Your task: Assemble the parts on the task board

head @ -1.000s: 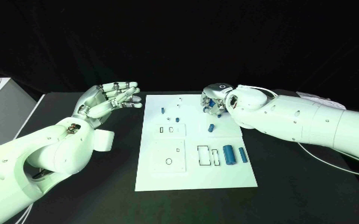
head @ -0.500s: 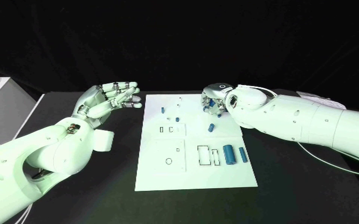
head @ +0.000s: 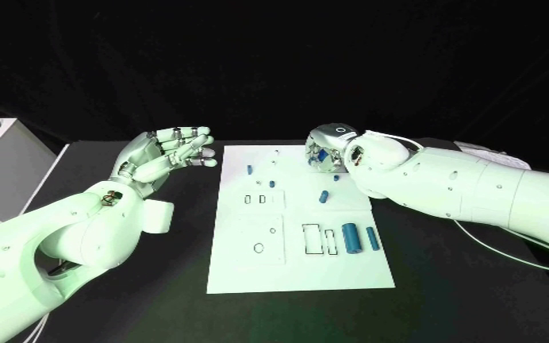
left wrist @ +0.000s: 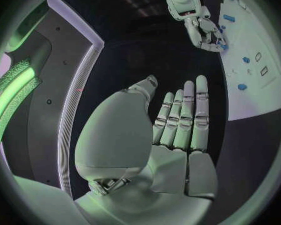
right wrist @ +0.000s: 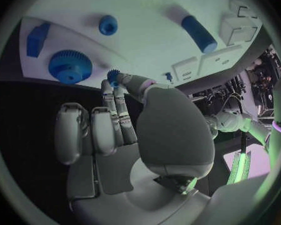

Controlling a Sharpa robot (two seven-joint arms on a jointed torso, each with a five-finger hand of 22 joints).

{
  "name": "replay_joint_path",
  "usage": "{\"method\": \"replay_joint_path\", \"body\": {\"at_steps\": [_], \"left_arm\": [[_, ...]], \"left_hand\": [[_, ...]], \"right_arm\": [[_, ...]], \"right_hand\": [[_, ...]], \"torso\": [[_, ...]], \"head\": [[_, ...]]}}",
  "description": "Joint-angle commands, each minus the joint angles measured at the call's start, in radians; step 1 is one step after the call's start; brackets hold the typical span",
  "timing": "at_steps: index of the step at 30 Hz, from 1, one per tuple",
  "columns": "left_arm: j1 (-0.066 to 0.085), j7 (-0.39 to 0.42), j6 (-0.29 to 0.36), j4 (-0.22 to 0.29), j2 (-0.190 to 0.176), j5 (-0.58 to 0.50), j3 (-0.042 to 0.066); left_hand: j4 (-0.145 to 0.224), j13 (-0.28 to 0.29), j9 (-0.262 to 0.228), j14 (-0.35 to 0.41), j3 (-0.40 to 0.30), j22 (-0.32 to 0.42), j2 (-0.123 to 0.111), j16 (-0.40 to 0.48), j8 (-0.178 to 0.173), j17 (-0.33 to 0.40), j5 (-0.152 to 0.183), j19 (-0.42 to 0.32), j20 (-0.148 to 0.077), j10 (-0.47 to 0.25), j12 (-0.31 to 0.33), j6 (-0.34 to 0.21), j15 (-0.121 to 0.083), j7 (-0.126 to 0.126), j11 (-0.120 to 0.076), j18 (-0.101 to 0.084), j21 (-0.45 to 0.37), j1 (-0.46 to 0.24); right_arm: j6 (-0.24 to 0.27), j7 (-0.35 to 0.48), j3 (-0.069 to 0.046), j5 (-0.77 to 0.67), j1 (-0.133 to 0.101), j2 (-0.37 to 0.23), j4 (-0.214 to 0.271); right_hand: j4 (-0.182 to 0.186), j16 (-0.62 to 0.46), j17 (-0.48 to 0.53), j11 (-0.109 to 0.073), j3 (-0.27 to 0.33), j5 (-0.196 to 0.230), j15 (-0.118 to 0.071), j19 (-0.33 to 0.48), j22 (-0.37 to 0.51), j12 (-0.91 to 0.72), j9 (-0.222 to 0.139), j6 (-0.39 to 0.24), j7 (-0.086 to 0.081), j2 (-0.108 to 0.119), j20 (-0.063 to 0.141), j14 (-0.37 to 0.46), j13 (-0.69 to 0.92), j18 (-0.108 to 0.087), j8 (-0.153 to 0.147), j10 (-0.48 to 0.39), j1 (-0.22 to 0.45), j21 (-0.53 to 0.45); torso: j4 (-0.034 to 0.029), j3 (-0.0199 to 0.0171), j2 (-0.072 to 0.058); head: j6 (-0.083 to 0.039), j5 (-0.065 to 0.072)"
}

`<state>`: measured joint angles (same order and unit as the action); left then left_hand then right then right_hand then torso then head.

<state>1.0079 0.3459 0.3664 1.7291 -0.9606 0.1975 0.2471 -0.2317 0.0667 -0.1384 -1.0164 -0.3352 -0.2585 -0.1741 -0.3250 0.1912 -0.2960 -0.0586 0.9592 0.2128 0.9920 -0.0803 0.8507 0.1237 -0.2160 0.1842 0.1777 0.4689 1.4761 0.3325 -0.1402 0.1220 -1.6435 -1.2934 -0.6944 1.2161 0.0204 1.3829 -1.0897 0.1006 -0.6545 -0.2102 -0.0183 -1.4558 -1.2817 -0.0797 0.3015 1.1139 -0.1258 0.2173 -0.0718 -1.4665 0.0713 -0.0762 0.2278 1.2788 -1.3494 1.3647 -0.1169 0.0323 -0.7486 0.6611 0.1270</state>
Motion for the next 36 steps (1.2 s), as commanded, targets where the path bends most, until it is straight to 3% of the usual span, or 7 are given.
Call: {"method": "replay_joint_path", "body": {"at_steps": [1,11,14,27,36], "left_arm": [[0.0,0.005,-0.015,0.004,0.0,0.003,0.001],[0.0,0.005,-0.015,0.005,-0.003,0.003,0.001],[0.0,0.005,-0.016,0.004,-0.003,0.003,0.001],[0.001,0.005,-0.018,0.009,0.0,0.003,0.002],[0.001,0.005,-0.018,0.015,0.0,0.003,0.004]], "left_hand": [[0.002,0.001,0.002,0.008,0.003,-0.001,0.005,-0.005,-0.004,-0.001,0.005,-0.008,0.0,0.005,0.005,0.009,0.002,-0.023,-0.002,-0.002,0.002,-0.006],[0.002,0.001,0.002,0.009,0.002,-0.002,0.006,-0.005,-0.004,-0.002,0.005,-0.01,0.0,0.006,0.005,0.01,0.002,-0.022,-0.002,-0.002,0.003,-0.006],[0.002,0.001,0.002,0.009,0.002,-0.002,0.006,-0.005,-0.004,-0.002,0.005,-0.01,0.0,0.006,0.005,0.01,0.002,-0.022,-0.002,-0.002,0.003,-0.006],[0.003,0.001,0.002,0.01,0.002,-0.003,0.006,-0.006,-0.004,-0.003,0.005,-0.012,0.0,0.007,0.005,0.01,0.001,-0.022,-0.002,-0.002,0.006,-0.005],[0.003,0.001,0.002,0.01,0.002,-0.003,0.006,-0.006,-0.004,-0.003,0.005,-0.012,0.0,0.007,0.005,0.01,0.001,-0.022,-0.002,-0.002,0.006,-0.005]], "right_arm": [[0.091,-0.017,-0.001,-0.013,0.0,0.002,0.007],[0.141,-0.027,-0.006,-0.013,-0.005,0.04,0.003],[0.156,-0.029,-0.007,-0.011,-0.007,0.071,-0.02],[0.166,-0.017,-0.007,0.003,-0.01,0.183,-0.147],[0.163,-0.007,-0.007,0.018,-0.008,0.22,-0.205]], "right_hand": [[-0.013,0.006,-0.001,-0.05,-0.012,-0.004,-0.01,-0.009,-0.005,0.0,0.004,0.008,0.001,-0.034,-0.002,-0.024,0.02,0.018,0.004,0.058,-0.025,0.007],[-0.016,0.007,-0.002,-0.051,-0.014,-0.002,-0.011,-0.009,-0.009,0.002,0.008,0.009,0.001,-0.033,-0.001,-0.024,0.02,0.018,0.007,0.061,-0.025,0.009],[-0.017,0.007,-0.001,-0.051,-0.015,-0.001,-0.011,-0.009,-0.009,0.003,0.009,0.008,0.001,-0.033,-0.001,-0.024,0.02,0.018,0.007,0.061,-0.024,0.009],[-0.019,0.007,-0.001,-0.051,-0.017,-0.001,-0.011,-0.01,-0.011,0.004,0.011,0.007,0.001,-0.032,-0.001,-0.024,0.02,0.019,0.008,0.061,-0.024,0.011],[-0.02,0.007,0.0,-0.05,-0.018,-0.002,-0.011,-0.009,-0.01,0.006,0.012,0.006,0.001,-0.032,-0.001,-0.024,0.02,0.018,0.008,0.061,-0.023,0.01]], "torso": [[-0.0001,0.0008,0.0],[0.0008,0.0007,-0.002],[-0.0011,0.0025,-0.002],[-0.0076,0.0038,-0.006],[-0.0183,0.0131,-0.008]], "head": [[-0.002,-0.002],[-0.012,-0.006],[-0.014,-0.007],[-0.017,-0.004],[-0.015,0.002]]}}
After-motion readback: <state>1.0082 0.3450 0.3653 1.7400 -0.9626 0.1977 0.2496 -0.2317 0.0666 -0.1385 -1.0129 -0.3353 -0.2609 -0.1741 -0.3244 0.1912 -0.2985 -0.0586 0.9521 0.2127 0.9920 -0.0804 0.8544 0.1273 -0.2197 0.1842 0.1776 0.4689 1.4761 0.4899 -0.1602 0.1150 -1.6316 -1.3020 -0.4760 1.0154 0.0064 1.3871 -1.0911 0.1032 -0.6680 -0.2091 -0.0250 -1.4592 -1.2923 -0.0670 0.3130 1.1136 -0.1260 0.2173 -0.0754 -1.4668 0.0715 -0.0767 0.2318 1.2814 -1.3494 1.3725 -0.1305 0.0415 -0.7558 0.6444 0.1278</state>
